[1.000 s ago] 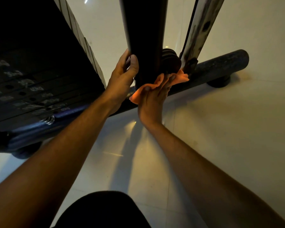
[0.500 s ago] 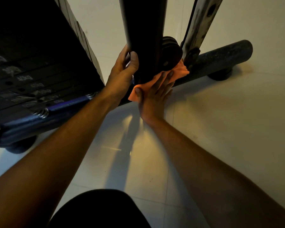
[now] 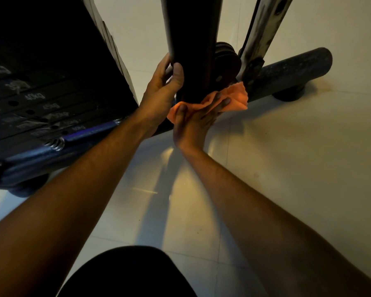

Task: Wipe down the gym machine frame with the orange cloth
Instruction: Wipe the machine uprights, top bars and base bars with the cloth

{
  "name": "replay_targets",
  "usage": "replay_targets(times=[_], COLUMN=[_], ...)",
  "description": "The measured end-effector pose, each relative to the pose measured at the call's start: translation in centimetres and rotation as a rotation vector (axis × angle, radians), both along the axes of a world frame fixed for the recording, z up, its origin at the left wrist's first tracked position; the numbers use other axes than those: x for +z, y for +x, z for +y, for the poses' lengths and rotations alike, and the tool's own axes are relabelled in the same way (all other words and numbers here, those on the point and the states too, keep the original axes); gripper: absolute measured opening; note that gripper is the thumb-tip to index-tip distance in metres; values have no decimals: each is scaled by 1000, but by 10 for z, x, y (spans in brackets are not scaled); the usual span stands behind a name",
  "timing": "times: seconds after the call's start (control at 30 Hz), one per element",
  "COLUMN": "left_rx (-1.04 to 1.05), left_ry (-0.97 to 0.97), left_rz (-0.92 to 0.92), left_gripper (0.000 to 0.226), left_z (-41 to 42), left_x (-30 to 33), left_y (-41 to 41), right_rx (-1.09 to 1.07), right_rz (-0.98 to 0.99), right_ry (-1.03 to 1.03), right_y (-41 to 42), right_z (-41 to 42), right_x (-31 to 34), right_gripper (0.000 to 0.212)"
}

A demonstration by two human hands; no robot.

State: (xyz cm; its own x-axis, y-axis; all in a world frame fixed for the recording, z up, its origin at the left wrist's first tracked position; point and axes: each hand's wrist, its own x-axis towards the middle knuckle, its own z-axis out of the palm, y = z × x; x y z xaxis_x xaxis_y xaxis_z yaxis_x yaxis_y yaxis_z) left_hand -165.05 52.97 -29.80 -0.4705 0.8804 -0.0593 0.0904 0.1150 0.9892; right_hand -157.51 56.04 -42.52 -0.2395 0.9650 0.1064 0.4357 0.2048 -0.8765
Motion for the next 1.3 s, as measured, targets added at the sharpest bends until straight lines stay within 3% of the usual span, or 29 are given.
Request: replay_targets(times=[0.1, 0.23, 0.4, 0.63, 0.7, 0.8, 0.9, 1.0, 1.17, 1.3], left_rx=[2, 12, 2, -62, -50, -30, -10, 23, 32, 35], left_ry=[0, -18, -46, -106, -107, -85, -99, -125, -106, -69], left_rz=[-2, 16, 23, -12, -37, -63, -67, -66, -33, -8], left_gripper=[51, 50, 50, 57, 52, 46, 37, 31, 33, 37], left_z=[0, 1, -1, -5, -4, -6, -5, -2, 0, 1], left_x=[-3, -1, 1, 10, 12, 19, 20, 16, 7, -1], left_y=[1, 1, 1, -6, -5, 1, 8, 9, 7, 7], right_rx=[41, 184, 169, 175, 173, 219, 326, 317, 177, 276], right_rz=[-130, -272, 83, 242, 167, -145, -375, -373, -178, -276], right_ry=[96, 270, 249, 400, 475, 541, 553, 530, 486, 531], right_y=[12, 44, 38, 25, 23, 36, 59, 57, 33, 47], right_z=[9, 29, 26, 29, 35, 42, 42, 41, 33, 44], right_x=[-9, -25, 10, 59, 58, 20, -21, -21, -2, -28], right_gripper=[111, 101, 80, 74, 79, 108, 90, 78, 99, 107])
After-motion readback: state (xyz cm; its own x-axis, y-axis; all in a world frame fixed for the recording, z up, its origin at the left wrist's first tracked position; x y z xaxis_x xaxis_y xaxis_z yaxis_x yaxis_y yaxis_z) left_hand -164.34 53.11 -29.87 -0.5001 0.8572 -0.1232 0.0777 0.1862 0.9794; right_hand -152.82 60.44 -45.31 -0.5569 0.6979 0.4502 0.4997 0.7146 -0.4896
